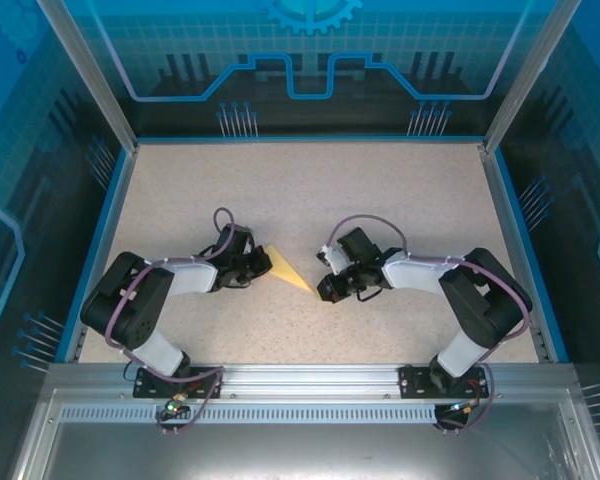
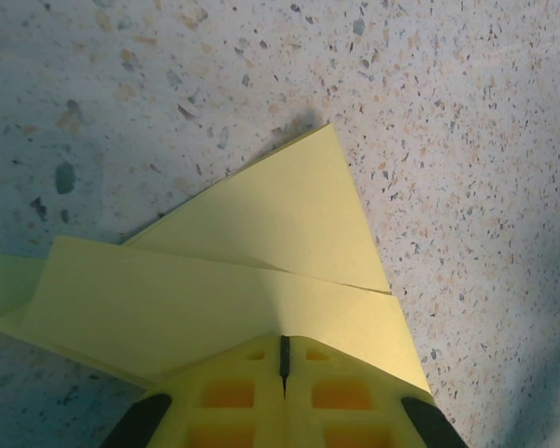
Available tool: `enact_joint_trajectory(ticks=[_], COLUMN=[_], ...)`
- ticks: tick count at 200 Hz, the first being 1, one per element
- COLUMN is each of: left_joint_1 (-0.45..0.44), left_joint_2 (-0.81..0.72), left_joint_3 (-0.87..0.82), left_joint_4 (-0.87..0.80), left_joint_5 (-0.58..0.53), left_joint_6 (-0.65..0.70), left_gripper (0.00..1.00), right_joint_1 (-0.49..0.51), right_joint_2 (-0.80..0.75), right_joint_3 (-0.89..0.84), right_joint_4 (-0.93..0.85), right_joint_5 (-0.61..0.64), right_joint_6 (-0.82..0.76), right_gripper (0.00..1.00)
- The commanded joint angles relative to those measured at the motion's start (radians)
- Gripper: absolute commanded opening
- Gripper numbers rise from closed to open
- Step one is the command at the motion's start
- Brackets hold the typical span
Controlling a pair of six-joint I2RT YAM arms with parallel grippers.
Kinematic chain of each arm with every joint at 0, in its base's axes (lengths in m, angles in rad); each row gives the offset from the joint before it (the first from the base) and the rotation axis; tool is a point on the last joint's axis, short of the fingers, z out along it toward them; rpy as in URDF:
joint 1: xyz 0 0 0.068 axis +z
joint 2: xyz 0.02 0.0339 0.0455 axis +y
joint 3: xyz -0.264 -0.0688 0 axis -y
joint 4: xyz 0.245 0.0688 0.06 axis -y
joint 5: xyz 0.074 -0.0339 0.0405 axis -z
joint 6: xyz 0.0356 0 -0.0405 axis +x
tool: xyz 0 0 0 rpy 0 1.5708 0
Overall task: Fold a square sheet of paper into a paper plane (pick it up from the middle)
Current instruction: Fold the wing for the fifth time at the center of the table.
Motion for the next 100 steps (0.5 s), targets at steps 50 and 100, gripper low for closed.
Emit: enact_joint_trajectory(ticks=[50, 100], left_joint_1=[0.007, 0.006], left_joint_2=[0.032, 0.014], left_joint_3=[-0.004, 0.008], left_joint_4=[-0.115, -0.114], left_joint_5=[-0.039, -0.009], left_joint_6=[0.017, 0.033], left_gripper=[0.05, 0.06], right_joint_1=[0.037, 0.038], right_joint_2=[0.194, 0.263], right_joint_3=[0.222, 0.230], right_joint_4=[0.002, -0.031], right_joint_5=[-0.021, -0.017], right_joint_6=[0.026, 0.005], right_gripper=[0.00, 0.00])
